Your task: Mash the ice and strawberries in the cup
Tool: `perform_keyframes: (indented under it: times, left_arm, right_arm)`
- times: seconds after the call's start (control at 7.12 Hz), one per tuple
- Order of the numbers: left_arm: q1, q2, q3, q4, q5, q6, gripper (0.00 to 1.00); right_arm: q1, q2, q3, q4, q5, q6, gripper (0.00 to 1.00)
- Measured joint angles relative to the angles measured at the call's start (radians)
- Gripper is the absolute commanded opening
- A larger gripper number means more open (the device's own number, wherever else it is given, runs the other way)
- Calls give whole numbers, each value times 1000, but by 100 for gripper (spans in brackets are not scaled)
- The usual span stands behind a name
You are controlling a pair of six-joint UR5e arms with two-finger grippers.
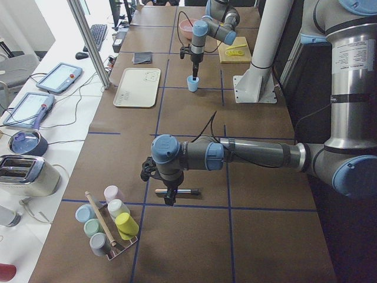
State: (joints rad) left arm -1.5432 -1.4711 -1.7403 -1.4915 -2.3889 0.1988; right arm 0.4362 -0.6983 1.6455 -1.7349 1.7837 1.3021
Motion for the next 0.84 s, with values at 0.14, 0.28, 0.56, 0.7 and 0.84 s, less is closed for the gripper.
perform_keyframes:
  times: [0.14, 0.28, 0.56, 0.7, 0.84]
  left_arm:
    - [0, 0, -5, 0, 2, 3, 100]
    - [0, 0, -12, 0, 5, 4, 100]
    - [0, -6, -18, 0, 7, -1, 100]
    - [0, -18, -17, -1, 7, -3, 100]
    - [0, -34, -15, -8, 6, -2, 100]
  right_arm:
    - [39, -3, 0, 0, 16, -29, 99]
    - [96, -12, 0, -1, 55, -77, 99]
    - [245, -86, 14, 0, 174, -244, 99]
    - [329, -174, 51, 4, 215, -385, 99]
    - [422, -287, 103, 7, 261, -554, 99]
